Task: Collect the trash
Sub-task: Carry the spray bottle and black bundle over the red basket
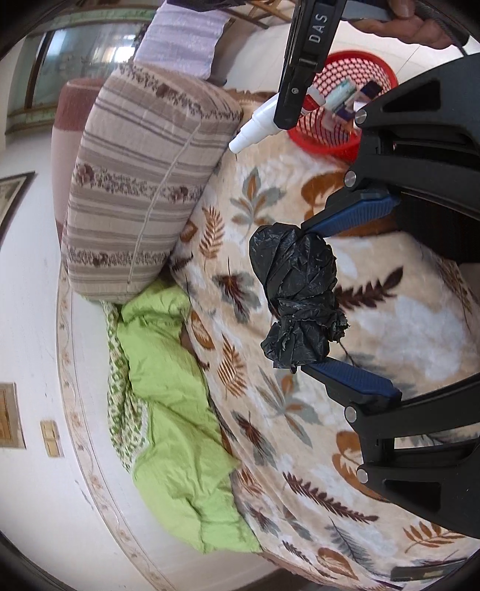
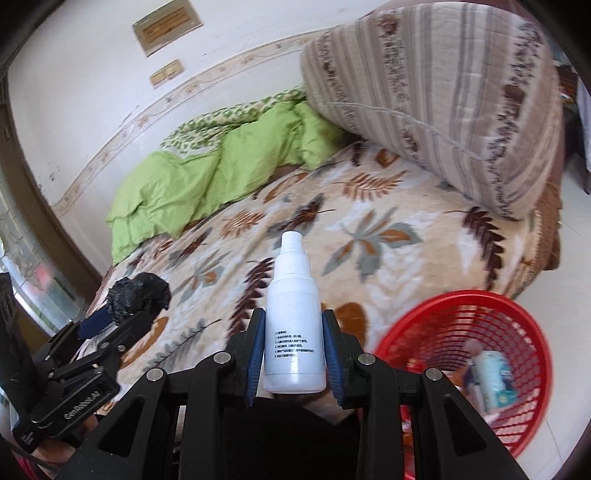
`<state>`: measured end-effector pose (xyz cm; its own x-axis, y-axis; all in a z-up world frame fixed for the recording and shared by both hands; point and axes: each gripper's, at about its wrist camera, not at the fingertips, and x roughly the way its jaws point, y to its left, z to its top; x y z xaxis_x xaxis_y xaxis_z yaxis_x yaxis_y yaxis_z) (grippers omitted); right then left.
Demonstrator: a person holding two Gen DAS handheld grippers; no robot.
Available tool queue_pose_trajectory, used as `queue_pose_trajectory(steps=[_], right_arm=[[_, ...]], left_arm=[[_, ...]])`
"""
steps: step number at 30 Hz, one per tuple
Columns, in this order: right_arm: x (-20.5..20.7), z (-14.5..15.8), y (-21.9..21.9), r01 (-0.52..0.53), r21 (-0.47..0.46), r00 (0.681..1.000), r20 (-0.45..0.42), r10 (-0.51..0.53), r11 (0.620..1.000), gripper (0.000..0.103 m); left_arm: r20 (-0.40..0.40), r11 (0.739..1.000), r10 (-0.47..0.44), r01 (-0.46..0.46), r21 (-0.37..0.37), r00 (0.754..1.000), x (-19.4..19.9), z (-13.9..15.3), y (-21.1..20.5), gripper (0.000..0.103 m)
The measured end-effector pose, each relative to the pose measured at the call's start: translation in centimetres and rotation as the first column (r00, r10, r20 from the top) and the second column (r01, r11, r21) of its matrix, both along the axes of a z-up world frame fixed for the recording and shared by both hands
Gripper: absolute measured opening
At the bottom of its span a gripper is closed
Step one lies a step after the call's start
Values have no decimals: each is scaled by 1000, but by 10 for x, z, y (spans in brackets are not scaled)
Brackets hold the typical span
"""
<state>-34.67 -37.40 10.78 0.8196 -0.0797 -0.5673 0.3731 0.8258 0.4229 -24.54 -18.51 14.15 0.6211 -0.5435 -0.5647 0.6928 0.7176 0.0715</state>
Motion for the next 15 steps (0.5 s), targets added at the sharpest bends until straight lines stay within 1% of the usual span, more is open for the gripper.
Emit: queue_pose_trajectory(steps=[3,8,11,13,14,15], right_arm=[[-27,-3,-22,78,7,997,-17,-78,997,32],[-62,-10,-54,179,28,983,-49,-178,983,32],[-81,-12,-69,226,32,972,-68,-224,974,32],[-89,-11,-76,247,32,967,-74,-244,969,32],[-94,-10,-80,259,35,964,-72,-256,965,32],[-97,-10,-82,269,36,962,-70,-266,963,32]], left_arm=[[-16,998,-59,59,-8,998,-9,3,-15,66],[-55,987,-158,157,-26,986,-23,8,-44,66],[-103,974,-223,220,-47,969,-28,11,-61,66],[-150,963,-269,262,-60,952,-31,11,-76,66],[-184,955,-297,289,-69,937,-34,10,-85,66],[-202,951,-308,299,-75,930,-34,9,-89,66]])
